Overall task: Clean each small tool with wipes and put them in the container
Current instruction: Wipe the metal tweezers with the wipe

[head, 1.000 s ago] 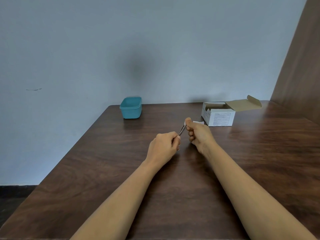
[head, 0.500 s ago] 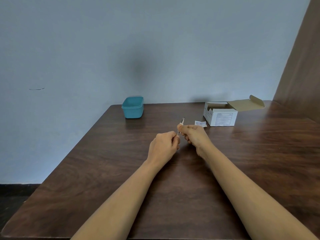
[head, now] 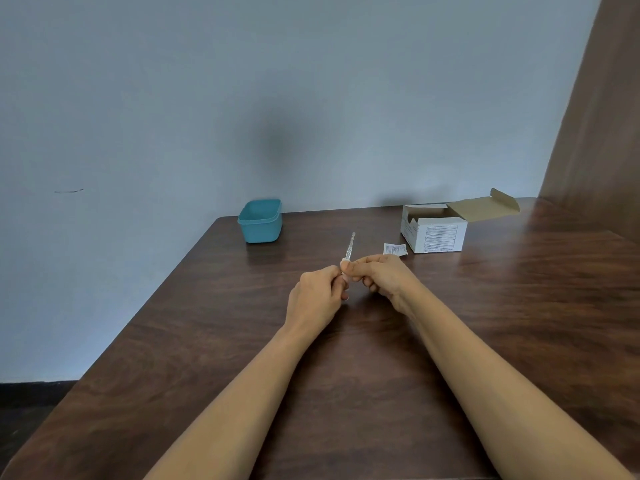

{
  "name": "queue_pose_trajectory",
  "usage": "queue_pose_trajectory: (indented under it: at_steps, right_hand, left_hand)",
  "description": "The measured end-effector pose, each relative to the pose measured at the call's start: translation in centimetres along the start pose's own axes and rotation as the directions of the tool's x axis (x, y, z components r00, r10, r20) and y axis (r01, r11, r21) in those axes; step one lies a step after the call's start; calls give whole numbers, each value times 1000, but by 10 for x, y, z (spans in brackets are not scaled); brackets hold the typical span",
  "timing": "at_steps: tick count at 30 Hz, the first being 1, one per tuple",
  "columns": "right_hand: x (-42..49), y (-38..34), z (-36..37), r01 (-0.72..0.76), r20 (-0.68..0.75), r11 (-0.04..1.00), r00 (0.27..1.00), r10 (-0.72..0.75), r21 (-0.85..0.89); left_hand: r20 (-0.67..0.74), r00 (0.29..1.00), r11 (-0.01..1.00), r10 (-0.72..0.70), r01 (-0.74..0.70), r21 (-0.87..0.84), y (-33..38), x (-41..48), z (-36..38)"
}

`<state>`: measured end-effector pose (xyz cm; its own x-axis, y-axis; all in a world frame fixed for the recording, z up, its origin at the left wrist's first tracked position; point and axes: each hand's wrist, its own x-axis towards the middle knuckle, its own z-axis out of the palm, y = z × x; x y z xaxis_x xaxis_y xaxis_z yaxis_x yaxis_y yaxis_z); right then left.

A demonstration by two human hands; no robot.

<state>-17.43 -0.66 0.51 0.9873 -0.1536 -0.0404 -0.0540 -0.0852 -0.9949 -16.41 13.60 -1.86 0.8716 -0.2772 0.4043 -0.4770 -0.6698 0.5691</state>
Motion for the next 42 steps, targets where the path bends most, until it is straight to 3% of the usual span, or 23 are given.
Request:
queue_pose_trajectory:
  at_steps: [7,13,18,25,32,42]
  right_hand:
    - [-4,1,11,109,-161,983,983,-85,147]
    - [4,-3,0,81,-269,911,963,34,404]
    - [10,-1,-10,20,-215,811,968,131,584]
    - [10,0,-6,-74,-78,895,990,120,439]
    - [11,2,-7,-111,36,923,994,105,369]
    - [13,3,-8,-105,97,924,993,74,367]
  left_hand:
    - [-34,998,997,44,-46,-65,2,2,0]
    - [15,997,997,75,-75,-37,7,0,1]
    - [-34,999,965,-23,14,-260,8,3,-2]
    - [23,993,842,-117,111,-528,11,5,-8]
    - [99,994,815,-51,98,-570,15,2,-8]
    - [122,990,807,-75,132,-576,16,2,-9]
